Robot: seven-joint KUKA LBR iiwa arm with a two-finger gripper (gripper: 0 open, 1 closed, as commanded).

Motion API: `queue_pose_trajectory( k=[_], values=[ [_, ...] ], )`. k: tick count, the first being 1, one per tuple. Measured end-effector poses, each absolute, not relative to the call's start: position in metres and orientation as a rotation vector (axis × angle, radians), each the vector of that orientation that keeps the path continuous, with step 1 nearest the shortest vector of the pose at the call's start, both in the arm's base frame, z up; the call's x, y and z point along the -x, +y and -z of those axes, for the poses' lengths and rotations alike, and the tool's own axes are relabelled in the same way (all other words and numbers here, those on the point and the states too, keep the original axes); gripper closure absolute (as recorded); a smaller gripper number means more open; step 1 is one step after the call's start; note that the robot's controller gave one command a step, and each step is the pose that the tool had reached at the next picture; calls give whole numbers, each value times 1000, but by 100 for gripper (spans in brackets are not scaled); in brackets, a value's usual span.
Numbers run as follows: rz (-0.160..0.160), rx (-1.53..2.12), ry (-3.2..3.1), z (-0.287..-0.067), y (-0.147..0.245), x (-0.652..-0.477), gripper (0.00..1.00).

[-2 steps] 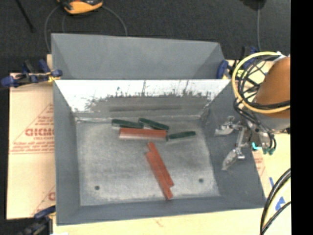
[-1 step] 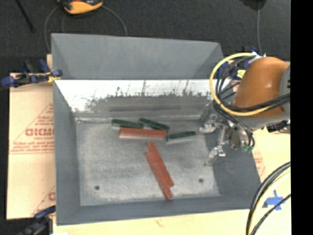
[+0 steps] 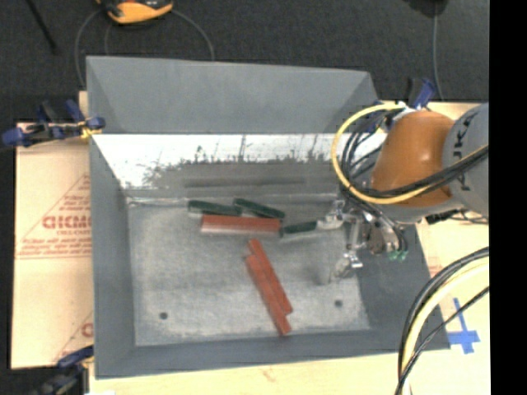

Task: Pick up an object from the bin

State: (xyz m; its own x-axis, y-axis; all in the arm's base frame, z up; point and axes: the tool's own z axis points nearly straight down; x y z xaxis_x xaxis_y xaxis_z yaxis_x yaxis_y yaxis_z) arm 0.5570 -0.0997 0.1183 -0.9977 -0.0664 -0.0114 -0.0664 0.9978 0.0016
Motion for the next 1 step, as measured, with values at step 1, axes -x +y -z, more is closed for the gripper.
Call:
queue_pose_trajectory(
  k=[1],
  values=[
    [2, 234, 3128, -97, -69, -608, 100]
  ],
)
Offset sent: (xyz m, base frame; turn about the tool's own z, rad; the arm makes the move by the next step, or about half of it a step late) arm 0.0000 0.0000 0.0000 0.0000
